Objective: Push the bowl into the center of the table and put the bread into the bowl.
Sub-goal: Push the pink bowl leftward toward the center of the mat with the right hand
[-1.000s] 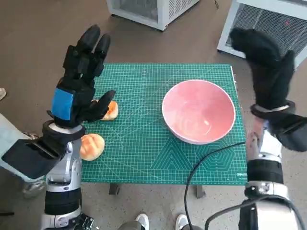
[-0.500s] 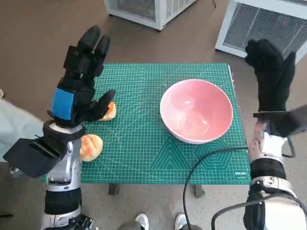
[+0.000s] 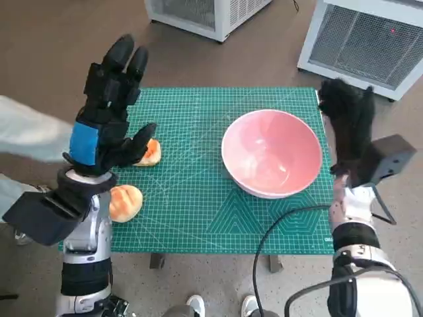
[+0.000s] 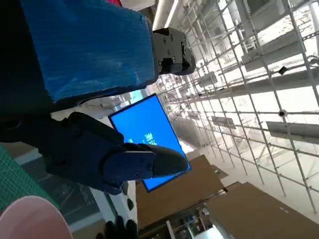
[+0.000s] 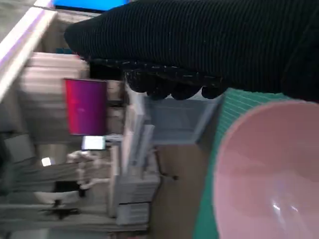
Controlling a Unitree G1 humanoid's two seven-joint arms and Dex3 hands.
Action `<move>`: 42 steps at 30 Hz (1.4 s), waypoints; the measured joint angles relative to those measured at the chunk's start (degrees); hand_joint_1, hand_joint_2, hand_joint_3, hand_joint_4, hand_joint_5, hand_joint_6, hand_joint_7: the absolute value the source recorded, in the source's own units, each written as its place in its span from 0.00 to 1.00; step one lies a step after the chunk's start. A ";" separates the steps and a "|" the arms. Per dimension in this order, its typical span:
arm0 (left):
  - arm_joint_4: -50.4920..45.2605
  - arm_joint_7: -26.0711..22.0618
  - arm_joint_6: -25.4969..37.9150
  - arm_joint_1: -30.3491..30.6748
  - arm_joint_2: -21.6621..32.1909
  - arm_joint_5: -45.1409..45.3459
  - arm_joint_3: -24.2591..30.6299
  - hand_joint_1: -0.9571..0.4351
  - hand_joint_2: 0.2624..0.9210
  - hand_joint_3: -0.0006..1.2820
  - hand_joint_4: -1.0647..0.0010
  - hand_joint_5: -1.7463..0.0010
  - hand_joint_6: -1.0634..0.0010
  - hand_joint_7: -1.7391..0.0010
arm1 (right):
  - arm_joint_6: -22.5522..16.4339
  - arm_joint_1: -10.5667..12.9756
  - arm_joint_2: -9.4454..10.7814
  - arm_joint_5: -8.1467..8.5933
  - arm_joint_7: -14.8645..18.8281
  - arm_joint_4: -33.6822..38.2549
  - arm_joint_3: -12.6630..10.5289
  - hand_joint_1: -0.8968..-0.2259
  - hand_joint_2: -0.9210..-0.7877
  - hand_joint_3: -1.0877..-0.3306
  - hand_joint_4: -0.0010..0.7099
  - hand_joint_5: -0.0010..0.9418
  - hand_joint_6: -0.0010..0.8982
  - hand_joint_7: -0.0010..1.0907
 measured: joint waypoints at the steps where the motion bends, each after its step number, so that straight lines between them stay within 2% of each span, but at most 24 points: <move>1: -0.07 0.00 -0.01 0.16 0.01 0.00 0.05 0.17 1.00 0.34 0.83 1.00 1.00 0.76 | 0.54 0.00 0.27 0.01 0.00 0.06 -0.13 0.35 0.00 0.21 0.20 0.01 0.00 0.48; 14: -3.62 0.54 0.87 2.97 0.44 0.76 0.51 0.17 1.00 0.33 0.86 1.00 1.00 0.77 | 5.18 -0.12 4.35 0.14 0.33 0.24 -1.94 0.43 0.00 0.19 0.18 0.01 0.01 0.51; 21: -6.10 0.84 2.28 4.25 0.75 0.78 0.97 0.17 1.00 0.33 0.87 1.00 1.00 0.78 | 7.46 -0.15 7.04 0.11 1.01 0.53 -2.45 0.41 0.00 0.22 0.18 0.01 0.00 0.51; 27: -7.34 2.26 2.65 5.49 0.84 1.36 1.96 0.18 1.00 0.33 0.85 0.99 1.00 0.75 | 9.27 -0.55 9.13 0.10 1.15 0.83 -2.73 0.44 0.00 0.19 0.22 0.02 0.01 0.50; 32: -9.25 3.10 3.40 7.03 0.95 1.44 2.45 0.18 1.00 0.33 0.84 0.99 1.00 0.74 | 9.60 -1.01 10.58 0.00 1.15 0.89 -2.72 0.46 0.00 0.18 0.22 0.01 0.01 0.49; 42: -13.67 3.57 6.28 9.96 1.74 1.28 3.31 0.17 1.00 0.33 0.84 0.99 1.00 0.75 | 10.08 -2.38 13.90 0.04 1.83 1.12 -2.95 0.42 0.00 0.25 0.25 0.02 0.06 0.48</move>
